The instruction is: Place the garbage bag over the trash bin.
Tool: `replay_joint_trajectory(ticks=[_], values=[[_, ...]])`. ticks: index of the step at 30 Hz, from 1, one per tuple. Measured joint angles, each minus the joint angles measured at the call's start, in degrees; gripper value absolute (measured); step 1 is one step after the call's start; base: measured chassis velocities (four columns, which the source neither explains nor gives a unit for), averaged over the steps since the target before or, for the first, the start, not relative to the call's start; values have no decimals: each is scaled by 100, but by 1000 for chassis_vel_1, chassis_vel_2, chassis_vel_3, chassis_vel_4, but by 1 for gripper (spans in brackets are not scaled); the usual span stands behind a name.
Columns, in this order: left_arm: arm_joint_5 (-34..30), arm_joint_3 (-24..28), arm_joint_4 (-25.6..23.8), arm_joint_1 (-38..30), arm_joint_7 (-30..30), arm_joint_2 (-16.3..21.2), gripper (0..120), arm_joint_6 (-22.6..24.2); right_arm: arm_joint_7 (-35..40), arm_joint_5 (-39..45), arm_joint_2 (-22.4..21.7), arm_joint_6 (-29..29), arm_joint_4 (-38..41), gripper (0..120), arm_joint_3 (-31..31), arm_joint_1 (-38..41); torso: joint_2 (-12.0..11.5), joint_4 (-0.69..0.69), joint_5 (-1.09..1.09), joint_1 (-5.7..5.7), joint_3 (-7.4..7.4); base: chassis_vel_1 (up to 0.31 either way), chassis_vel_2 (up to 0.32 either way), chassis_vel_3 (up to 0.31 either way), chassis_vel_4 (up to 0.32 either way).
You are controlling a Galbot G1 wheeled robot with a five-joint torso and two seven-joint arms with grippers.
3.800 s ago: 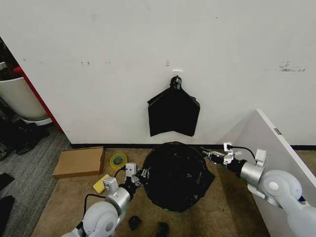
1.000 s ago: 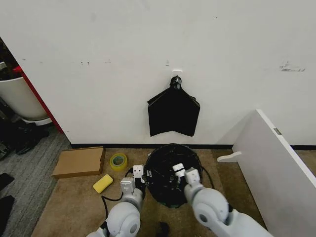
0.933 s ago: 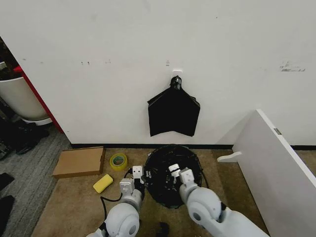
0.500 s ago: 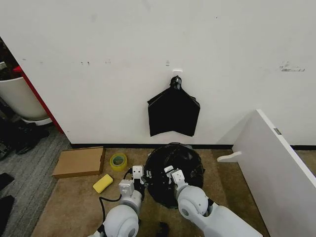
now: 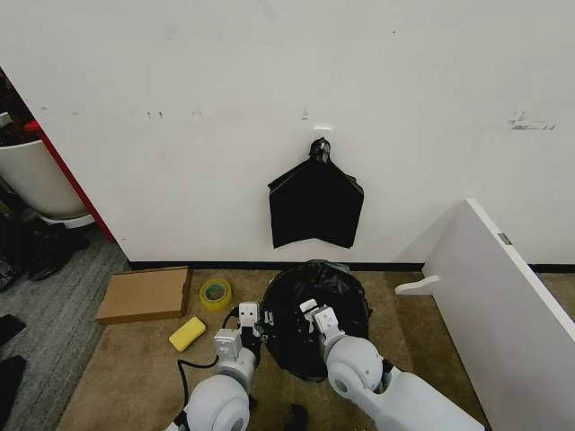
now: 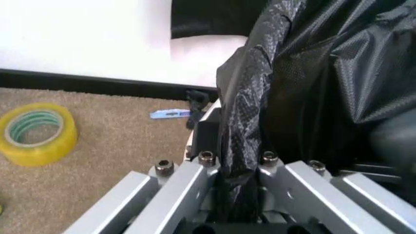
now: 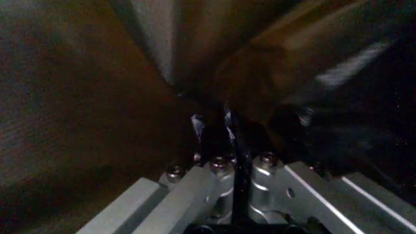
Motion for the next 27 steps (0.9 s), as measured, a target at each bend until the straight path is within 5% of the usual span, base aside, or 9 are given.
replay_joint_trajectory(ticks=[27], values=[[388, -54, -370, 223, 363, 280, 1, 5, 153, 24, -75, 0, -517, 0, -26, 181, 0, 0, 0, 0, 0, 0, 0, 0, 0]])
